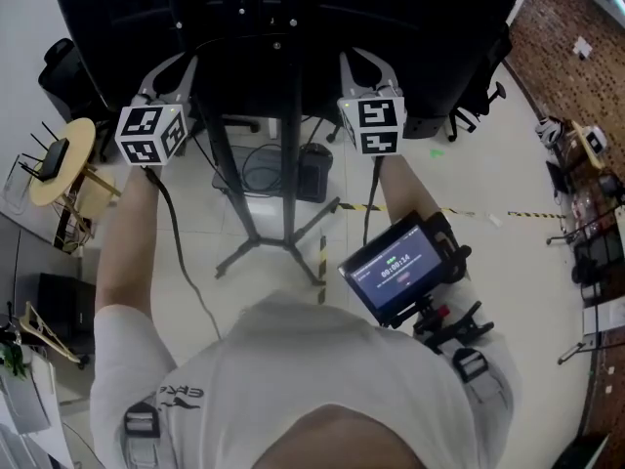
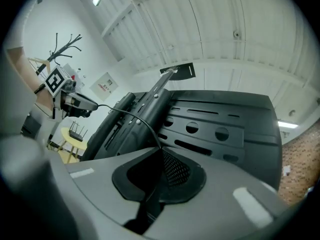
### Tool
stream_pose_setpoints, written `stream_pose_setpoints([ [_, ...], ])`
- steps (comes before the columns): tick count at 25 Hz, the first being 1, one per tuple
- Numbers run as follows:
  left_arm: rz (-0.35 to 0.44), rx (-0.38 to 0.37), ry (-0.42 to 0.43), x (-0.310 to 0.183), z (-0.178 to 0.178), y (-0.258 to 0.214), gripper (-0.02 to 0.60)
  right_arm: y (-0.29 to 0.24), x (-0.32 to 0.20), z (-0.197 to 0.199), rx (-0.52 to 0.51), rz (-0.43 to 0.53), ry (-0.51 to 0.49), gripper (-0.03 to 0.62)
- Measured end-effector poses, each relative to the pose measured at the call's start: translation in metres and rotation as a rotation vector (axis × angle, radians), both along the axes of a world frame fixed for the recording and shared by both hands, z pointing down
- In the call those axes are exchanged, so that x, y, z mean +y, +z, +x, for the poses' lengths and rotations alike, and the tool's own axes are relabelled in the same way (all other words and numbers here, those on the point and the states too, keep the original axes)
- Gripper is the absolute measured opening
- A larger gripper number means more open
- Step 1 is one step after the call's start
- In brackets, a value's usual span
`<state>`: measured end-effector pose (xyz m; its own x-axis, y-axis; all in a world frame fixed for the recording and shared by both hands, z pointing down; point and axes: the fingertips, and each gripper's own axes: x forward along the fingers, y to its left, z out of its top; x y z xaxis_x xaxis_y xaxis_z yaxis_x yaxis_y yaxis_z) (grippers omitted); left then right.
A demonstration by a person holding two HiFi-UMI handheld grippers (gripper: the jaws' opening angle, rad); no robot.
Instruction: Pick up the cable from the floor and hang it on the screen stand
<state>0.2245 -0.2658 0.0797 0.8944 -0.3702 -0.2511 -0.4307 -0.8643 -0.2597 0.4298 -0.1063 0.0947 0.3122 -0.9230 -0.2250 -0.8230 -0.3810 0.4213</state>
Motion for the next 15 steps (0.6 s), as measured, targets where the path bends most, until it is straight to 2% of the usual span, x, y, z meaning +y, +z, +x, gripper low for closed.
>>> stream_pose_setpoints([
  [5,0.004,0.027,0.087,-0.057,-0.017,-0.020,0.026,-0.024,-0.040,-0.030,0.039,0.013,0.078,0.029],
  [15,0.055,0.072,0.200,-0.047,0.021,-0.082,0.025,-0.097,-0.011,-0.010,0.088,0.063,0.204,0.032],
])
